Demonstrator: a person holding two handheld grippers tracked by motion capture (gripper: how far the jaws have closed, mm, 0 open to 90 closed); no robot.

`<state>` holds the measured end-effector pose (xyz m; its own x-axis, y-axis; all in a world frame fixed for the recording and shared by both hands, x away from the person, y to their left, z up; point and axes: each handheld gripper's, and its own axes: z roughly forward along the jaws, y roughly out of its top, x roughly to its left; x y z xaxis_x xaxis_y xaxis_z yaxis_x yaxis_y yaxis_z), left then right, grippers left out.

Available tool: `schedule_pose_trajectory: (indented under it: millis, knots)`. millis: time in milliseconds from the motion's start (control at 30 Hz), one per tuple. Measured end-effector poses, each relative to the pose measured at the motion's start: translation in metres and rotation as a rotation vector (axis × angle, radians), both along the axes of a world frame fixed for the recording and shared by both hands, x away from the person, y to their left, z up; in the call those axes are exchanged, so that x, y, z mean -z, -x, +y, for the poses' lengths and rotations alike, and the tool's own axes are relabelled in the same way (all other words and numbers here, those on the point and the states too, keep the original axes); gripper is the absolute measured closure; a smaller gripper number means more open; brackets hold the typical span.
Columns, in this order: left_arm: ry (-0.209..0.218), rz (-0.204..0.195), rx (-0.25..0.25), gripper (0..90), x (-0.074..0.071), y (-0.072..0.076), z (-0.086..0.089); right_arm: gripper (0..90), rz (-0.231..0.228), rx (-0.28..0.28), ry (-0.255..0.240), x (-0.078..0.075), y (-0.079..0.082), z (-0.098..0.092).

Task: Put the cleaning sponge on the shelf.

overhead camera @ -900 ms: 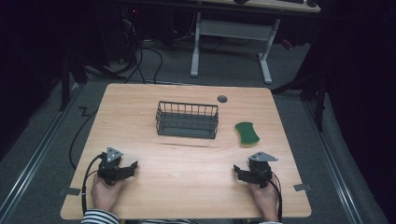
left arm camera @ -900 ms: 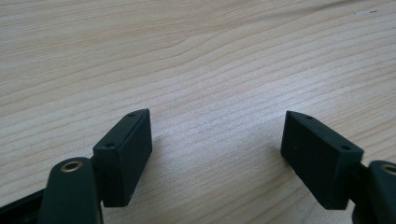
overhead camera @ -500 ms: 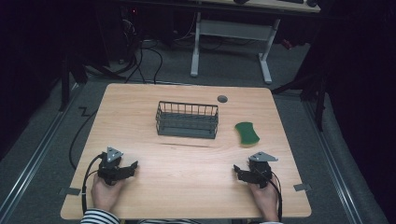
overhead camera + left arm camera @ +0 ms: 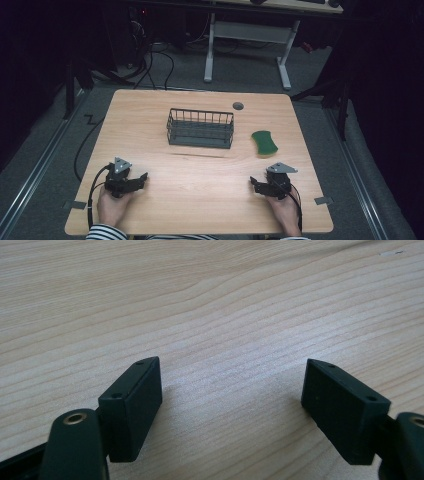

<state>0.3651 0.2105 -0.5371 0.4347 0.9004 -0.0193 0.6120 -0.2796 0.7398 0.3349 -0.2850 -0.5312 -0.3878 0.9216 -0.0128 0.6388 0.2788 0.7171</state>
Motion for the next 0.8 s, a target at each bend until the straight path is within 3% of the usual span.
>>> schedule_pose_trajectory:
  millis: [300, 567, 667, 800]
  knots:
    - [0.0, -0.001, -0.001, 25.6, 0.0, 0.0, 0.0, 27.0, 0.0, 0.007, -0.002, 0.0, 0.0, 0.001]
    - [0.031, 0.003, 0.004, 28.9, -0.001, -0.003, -0.001, 38.6, -0.011, 0.016, -0.033, -0.002, 0.002, -0.002]
    - [0.055, 0.016, 0.018, 31.2, -0.004, -0.003, -0.003, 43.0, -0.027, 0.004, -0.069, -0.01, 0.004, -0.003]
    - [0.057, 0.019, 0.034, 34.8, -0.012, -0.005, -0.008, 42.3, -0.041, 0.01, -0.076, -0.022, 0.005, -0.004]
